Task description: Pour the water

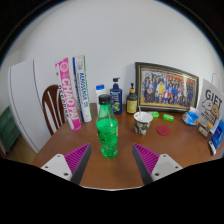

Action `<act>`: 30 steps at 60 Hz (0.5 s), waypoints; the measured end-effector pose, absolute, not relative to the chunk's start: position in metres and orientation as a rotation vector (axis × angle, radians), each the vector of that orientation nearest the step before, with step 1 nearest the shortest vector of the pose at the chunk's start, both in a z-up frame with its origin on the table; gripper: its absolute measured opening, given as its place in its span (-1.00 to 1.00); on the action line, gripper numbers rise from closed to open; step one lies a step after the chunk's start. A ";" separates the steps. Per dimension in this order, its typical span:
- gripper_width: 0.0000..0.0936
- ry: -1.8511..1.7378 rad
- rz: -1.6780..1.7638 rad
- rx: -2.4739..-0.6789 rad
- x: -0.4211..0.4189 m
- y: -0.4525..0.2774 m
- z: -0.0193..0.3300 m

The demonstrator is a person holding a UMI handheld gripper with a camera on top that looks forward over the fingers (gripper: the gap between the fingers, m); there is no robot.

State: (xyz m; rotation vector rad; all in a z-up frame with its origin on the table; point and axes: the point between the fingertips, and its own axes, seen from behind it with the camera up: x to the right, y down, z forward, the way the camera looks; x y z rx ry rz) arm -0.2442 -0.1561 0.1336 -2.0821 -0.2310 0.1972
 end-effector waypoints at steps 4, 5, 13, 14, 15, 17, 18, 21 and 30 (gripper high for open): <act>0.83 -0.193 0.179 -2.046 -0.261 -0.131 0.128; 0.83 -0.182 0.172 -2.035 -0.264 -0.124 0.127; 0.82 -0.103 0.098 -1.961 -0.274 -0.077 0.115; 0.82 -0.093 0.085 -1.956 -0.273 -0.072 0.113; 0.80 -0.084 0.075 -1.952 -0.273 -0.068 0.110; 0.75 -0.065 0.059 -1.951 -0.273 -0.061 0.106; 0.71 -0.054 0.052 -1.951 -0.272 -0.058 0.103; 0.52 -0.039 0.043 -1.950 -0.272 -0.051 0.097; 0.00 -0.058 0.020 -1.911 -0.279 -0.044 0.095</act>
